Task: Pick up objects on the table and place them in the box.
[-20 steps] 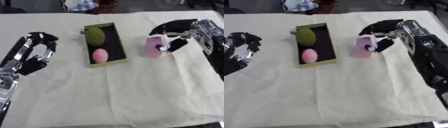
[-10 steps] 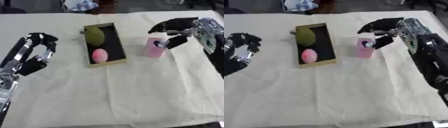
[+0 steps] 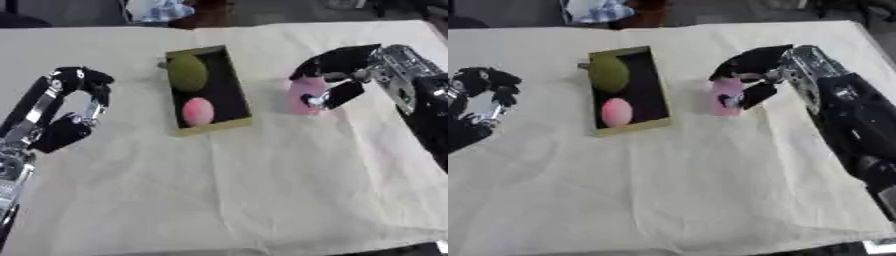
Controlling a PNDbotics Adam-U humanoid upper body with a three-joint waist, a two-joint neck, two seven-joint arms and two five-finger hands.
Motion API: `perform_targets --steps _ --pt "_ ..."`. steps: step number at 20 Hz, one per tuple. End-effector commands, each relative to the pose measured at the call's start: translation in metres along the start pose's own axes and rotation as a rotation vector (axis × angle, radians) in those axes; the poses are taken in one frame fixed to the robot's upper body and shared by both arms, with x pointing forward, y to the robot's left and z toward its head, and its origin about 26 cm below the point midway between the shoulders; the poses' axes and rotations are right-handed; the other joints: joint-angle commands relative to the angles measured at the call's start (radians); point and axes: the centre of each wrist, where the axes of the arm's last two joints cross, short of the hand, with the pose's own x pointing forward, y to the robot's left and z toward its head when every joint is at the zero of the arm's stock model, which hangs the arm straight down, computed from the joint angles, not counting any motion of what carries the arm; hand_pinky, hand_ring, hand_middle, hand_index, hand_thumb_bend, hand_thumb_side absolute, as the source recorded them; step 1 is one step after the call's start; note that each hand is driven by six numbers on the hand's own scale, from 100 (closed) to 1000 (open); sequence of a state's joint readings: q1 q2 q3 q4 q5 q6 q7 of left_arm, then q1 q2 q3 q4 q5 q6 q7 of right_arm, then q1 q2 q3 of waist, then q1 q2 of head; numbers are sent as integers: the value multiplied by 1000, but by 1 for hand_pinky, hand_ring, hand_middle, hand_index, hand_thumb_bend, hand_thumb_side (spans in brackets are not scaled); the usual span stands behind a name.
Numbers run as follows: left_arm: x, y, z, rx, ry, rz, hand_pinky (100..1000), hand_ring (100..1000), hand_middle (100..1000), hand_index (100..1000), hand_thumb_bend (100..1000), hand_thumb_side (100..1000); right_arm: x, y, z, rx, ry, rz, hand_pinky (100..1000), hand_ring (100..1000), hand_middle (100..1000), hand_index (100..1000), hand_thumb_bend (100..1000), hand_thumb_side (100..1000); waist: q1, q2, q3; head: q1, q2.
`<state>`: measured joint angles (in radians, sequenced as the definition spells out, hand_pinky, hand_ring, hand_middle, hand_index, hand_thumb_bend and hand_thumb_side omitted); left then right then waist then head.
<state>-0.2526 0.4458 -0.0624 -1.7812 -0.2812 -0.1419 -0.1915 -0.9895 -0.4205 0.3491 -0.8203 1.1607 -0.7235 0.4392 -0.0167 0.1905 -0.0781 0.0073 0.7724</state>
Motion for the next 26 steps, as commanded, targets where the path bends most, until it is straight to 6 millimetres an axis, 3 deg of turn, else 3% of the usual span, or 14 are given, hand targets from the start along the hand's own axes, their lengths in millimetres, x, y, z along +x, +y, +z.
perform_targets --steps 1,3,6,7,8,14,19,20,21,26 --pt "2 6 -1 9 -11 -8 704 531 550 728 100 640 -6 1 4 32 12 26 890 953 915 1000 100 1000 -7 -27 0 -3 -2" --pt "2 6 -1 10 -9 -8 704 531 550 728 100 640 -8 6 4 32 21 25 887 943 905 1000 100 998 -7 -27 1 -4 -2" --pt "2 5 -1 11 -8 -7 704 531 550 728 100 640 -9 6 6 8 30 33 875 918 859 1000 100 679 -7 -27 1 -4 -2" --pt "2 5 -1 10 -8 -7 703 531 550 728 100 640 -10 6 6 -3 32 38 870 907 835 1000 127 513 -7 -27 1 -4 -2" --pt "2 5 -1 10 -9 -6 703 531 550 728 100 640 -10 4 7 -15 35 43 865 896 818 1000 147 485 -7 -27 0 -5 -2" --pt "2 5 -1 12 -8 -6 707 532 551 728 100 636 -14 -12 15 -147 71 47 845 836 705 1000 100 434 -6 -29 -1 -4 -2" --pt "2 5 -1 10 -11 -3 709 532 552 728 100 633 -14 -53 24 -298 81 74 842 831 694 1000 100 412 -4 -31 -3 -5 -2" --pt "2 5 -1 10 -11 -2 709 532 551 728 100 635 -12 -64 24 -324 76 83 842 832 698 1000 100 553 -3 -32 -4 -6 -2" --pt "2 5 -1 10 -13 0 709 533 552 728 100 632 -10 -75 22 -347 69 93 842 832 697 1000 100 421 -2 -33 -4 -7 -2" --pt "5 3 -4 3 -29 12 709 538 552 729 100 630 9 -115 2 -397 30 105 841 830 697 1000 100 402 7 -34 7 -22 -2"
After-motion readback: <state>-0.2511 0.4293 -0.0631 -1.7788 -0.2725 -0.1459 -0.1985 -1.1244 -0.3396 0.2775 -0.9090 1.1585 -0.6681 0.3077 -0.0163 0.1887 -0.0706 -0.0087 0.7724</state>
